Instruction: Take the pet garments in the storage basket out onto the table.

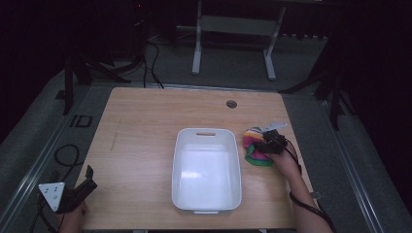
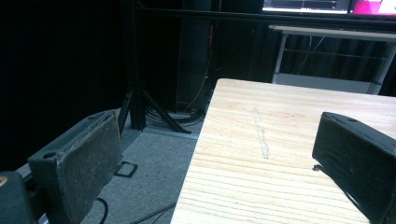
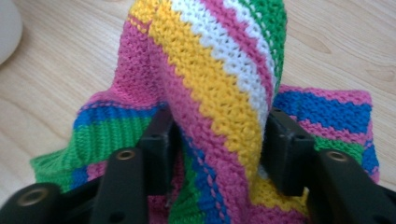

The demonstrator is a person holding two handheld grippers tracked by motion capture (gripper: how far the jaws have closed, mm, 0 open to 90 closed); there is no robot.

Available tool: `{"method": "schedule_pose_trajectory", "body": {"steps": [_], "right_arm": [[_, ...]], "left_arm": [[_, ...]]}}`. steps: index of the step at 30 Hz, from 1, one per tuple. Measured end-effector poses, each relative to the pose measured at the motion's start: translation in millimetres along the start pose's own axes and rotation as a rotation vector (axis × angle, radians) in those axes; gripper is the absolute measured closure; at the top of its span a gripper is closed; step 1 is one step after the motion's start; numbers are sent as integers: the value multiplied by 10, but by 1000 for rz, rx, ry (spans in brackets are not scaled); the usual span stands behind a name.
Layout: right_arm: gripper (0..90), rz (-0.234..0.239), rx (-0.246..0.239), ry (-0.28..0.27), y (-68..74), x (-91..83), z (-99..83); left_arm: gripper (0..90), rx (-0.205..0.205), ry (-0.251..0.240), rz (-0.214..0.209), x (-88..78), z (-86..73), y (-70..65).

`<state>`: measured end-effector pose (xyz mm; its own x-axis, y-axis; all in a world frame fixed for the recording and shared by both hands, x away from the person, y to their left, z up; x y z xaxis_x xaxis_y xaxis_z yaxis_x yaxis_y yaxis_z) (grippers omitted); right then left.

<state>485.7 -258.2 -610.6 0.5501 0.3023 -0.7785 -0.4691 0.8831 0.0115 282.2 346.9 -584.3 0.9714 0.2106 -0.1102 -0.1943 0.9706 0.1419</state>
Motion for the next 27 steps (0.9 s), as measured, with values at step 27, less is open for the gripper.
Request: {"method": "schedule_pose_trajectory", "body": {"steps": [27], "right_arm": [[113,100,122,-173,-87,-821,-357]], "left_arm": [[19,-6,-1,2,-2,0,5]]}}
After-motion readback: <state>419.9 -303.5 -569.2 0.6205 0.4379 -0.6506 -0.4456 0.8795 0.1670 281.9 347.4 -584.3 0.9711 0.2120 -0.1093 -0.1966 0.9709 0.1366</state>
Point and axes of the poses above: each handheld gripper's, and its own axes: x roughly forward along the jaws, z roughly out of its top, y roughly to its left, the point moved 9 cm from there along x, roughly forward along the jaws, and after that the axes turned 12 degrees about x, right-handed, at the moved point
